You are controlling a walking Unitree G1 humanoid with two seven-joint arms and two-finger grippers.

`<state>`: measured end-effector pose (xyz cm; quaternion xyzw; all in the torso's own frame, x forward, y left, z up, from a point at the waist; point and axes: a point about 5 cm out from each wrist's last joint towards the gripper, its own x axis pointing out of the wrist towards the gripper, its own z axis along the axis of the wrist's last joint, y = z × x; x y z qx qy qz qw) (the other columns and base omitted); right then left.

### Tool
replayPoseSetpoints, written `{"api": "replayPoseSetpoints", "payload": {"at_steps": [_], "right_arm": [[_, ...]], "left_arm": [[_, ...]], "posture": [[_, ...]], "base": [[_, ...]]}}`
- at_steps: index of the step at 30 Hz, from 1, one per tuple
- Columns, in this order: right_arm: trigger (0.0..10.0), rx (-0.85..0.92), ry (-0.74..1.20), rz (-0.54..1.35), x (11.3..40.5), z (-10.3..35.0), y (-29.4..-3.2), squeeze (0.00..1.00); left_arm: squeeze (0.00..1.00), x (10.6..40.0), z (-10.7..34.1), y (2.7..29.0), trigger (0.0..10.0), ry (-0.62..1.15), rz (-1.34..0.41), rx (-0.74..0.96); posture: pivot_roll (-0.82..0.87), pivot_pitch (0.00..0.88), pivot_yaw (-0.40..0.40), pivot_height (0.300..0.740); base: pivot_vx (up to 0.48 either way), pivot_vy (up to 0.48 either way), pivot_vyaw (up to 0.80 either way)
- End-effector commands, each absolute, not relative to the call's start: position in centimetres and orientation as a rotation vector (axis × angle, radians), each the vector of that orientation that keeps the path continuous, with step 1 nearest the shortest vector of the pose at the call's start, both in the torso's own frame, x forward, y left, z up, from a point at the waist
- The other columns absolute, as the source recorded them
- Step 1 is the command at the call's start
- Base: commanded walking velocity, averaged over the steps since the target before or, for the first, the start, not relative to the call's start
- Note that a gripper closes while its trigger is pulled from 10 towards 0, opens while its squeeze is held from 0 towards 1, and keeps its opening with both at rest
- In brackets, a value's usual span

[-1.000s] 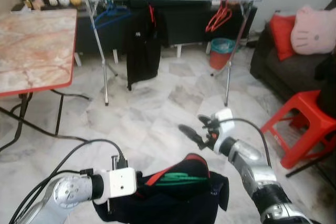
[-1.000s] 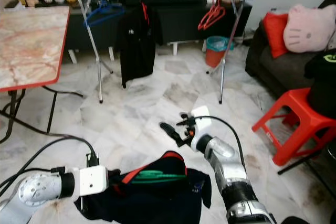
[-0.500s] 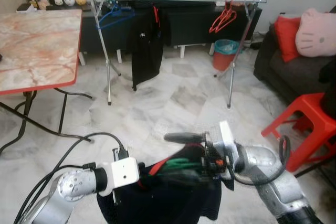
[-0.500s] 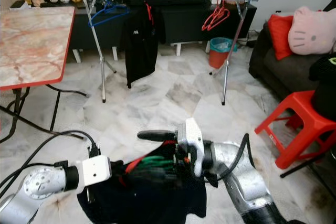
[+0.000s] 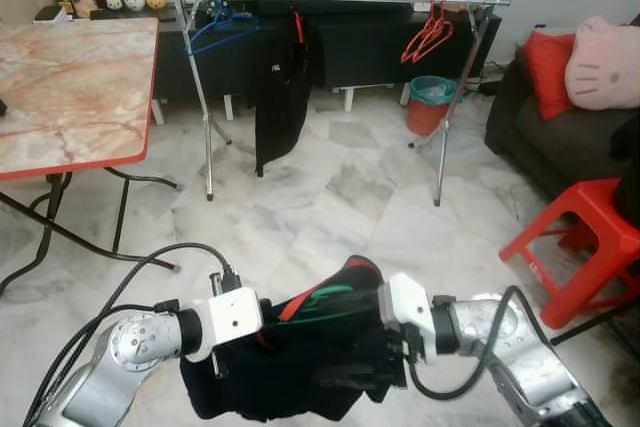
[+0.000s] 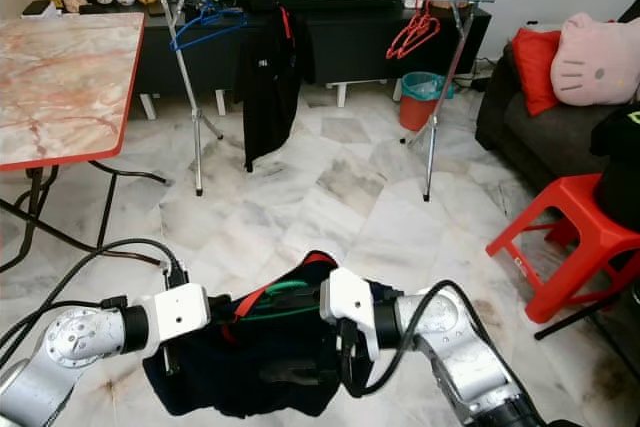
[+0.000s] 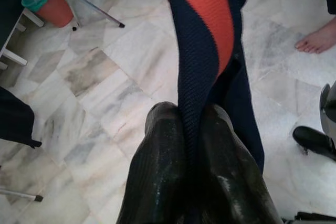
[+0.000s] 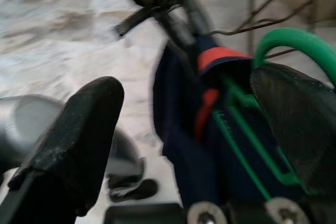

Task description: Hang hanger

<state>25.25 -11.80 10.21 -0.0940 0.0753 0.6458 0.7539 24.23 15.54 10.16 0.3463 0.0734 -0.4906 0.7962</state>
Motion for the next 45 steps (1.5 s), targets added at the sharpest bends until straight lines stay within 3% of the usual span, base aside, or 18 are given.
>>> {"api": "replayPoseSetpoints", "payload": {"at_steps": [1,9,20,29,45], "right_arm": [[10.0,-0.184,0.085,1.331,26.1,11.5,-12.3,0.00],[10.0,-0.124,0.066,1.342,25.3,11.2,-11.9,0.00],[10.0,-0.017,0.111,1.578,22.1,11.9,-11.5,0.00],[10.0,-0.052,-0.033,1.298,25.5,13.1,-11.6,0.00],[10.0,-0.084,0.101,1.277,25.2,10.5,-13.2,0.00]], "left_arm": [[0.00,24.6,10.8,15.6,10.0,0.126,-1.047,0.739],[0.00,24.5,10.6,15.4,10.0,0.130,-1.047,0.737],[0.00,24.4,10.3,15.1,10.0,0.137,-1.061,0.742],[0.00,24.3,10.1,15.0,10.0,0.139,-1.064,0.744],[0.00,24.2,10.1,14.9,10.0,0.135,-1.065,0.746]], "posture": [[0.16,0.000,-0.059,0.740],[0.16,0.000,-0.061,0.740],[0.16,0.000,-0.061,0.740],[0.16,0.000,-0.063,0.740],[0.16,0.000,-0.064,0.740]], "base": [[0.000,0.000,0.00],[0.000,0.000,0.00],[0.000,0.000,0.00],[0.000,0.000,0.00],[0.000,0.000,0.00]]}}
